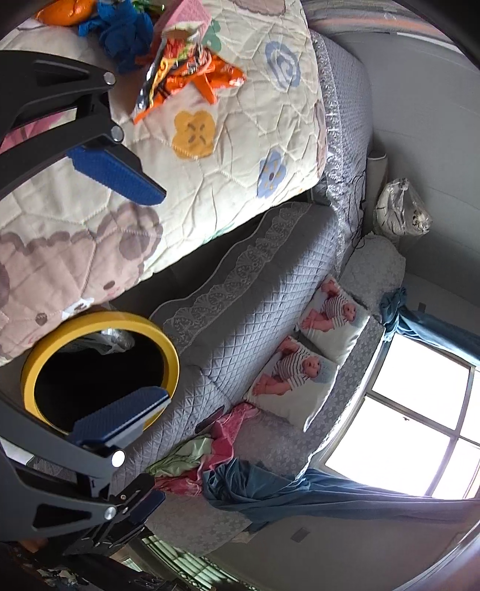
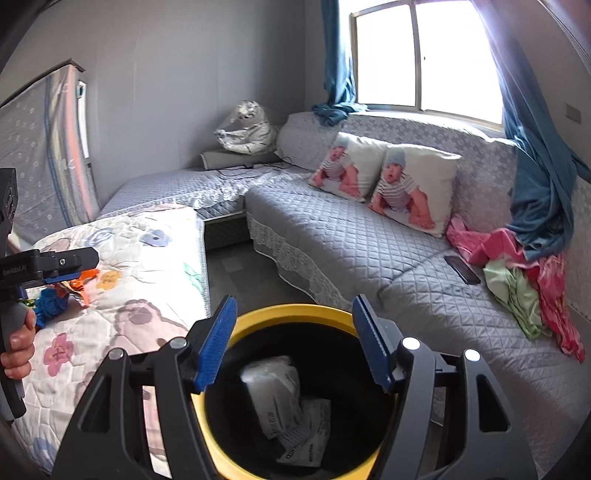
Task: Collect trash
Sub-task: 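Move both tools back over the bed toward the remaining trash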
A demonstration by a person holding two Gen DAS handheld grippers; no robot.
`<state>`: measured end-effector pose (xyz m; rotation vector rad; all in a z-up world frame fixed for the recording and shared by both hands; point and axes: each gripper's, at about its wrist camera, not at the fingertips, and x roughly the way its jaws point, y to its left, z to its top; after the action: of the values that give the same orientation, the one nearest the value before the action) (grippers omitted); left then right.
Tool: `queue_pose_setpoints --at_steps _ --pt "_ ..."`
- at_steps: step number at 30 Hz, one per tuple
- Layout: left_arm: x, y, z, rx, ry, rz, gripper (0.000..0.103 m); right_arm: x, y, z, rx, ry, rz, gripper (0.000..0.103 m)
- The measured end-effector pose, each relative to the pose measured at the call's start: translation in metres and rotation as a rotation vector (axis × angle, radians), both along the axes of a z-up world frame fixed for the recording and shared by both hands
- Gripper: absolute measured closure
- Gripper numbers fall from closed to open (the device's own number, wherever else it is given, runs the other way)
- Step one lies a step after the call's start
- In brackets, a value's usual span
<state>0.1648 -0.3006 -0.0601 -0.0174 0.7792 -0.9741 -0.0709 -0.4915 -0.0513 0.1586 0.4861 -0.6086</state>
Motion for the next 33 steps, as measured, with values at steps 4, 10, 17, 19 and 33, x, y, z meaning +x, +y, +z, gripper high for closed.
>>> queue_pose_setpoints --at_steps 4,10,17,19,33 --pt "0.009 0.043 0.01 -0.002 -0.034 0.067 0.008 0.019 0.022 0.006 -0.016 -0.007 0.077 0.041" --pt "0.015 0.111 0.026 -0.007 -0.104 0.164 0.008 0.051 0.065 0.012 -0.029 -0.027 0.218 0.039" --pt "0.01 0.198 0.031 -0.001 -0.152 0.266 0.008 0.084 0.114 0.006 -0.026 -0.055 0.387 0.036" --pt "0.007 0.221 0.029 0.005 -0.16 0.3 0.008 0.092 0.126 0.004 -0.025 -0.061 0.43 0.036" --pt "-0.018 0.324 -0.013 0.052 -0.147 0.506 0.008 0.154 0.19 -0.028 -0.043 0.013 0.605 0.036"
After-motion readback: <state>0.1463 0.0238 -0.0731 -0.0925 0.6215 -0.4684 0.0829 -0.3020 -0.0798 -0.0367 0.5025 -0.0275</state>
